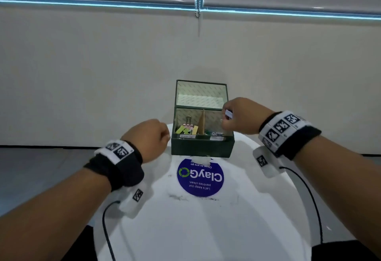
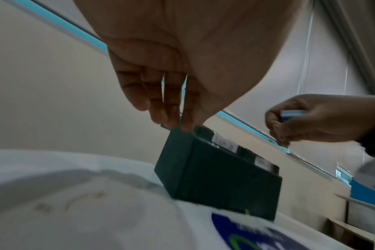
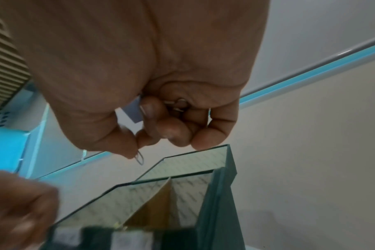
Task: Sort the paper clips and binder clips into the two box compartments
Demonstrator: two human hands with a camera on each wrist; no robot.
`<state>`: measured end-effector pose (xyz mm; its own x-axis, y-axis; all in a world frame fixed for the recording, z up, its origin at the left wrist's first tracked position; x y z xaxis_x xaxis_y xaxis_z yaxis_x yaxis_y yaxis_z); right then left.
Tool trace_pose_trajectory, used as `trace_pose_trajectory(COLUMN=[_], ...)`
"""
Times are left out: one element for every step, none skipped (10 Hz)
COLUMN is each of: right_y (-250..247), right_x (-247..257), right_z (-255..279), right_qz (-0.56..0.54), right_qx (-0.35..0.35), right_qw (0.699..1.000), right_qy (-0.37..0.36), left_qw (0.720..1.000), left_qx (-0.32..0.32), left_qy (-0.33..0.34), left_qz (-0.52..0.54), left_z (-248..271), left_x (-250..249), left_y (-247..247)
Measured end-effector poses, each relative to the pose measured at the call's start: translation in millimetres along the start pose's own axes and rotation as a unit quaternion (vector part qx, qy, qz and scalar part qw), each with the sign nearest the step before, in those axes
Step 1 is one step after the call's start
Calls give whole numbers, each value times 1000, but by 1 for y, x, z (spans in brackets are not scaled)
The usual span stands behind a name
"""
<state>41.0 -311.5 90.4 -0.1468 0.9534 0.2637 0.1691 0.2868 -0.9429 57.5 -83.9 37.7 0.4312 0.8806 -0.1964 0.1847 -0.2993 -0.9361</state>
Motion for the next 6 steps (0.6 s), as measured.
trace_pose_trajectory(right_y=[8, 18, 20, 26, 44, 46], right_x=[-10, -8, 12, 36, 53, 53], right_z=[-27, -40, -49, -54, -56, -64], right_qz=[37, 53, 7, 17, 43, 91], right_qx=[23, 62, 35, 20, 55, 36], right_qw=[999, 996, 999, 999, 998, 995], right_qy=[21, 38, 39, 25, -11, -15], left_qw=[999, 994, 991, 997, 996, 996], left_qx=[-6, -99, -127, -58, -46, -33], left_qy=[-6, 9, 37, 41, 55, 44], left_qz=[-51, -54, -30, -34, -57, -75], left_z=[16, 23, 26, 25, 24, 24], left_x=[0, -8, -18, -24, -33, -33], left_y=[8, -9, -11, 8, 14, 16])
Point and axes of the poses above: each hand's wrist, its own z-axis away from the middle knuckle, its own y-axis out of the palm, x = y × z, the point moved 8 cm from there along -z, towards the middle knuckle, and after that the axes turned 9 degrees about -x, right-handed, at the moved point
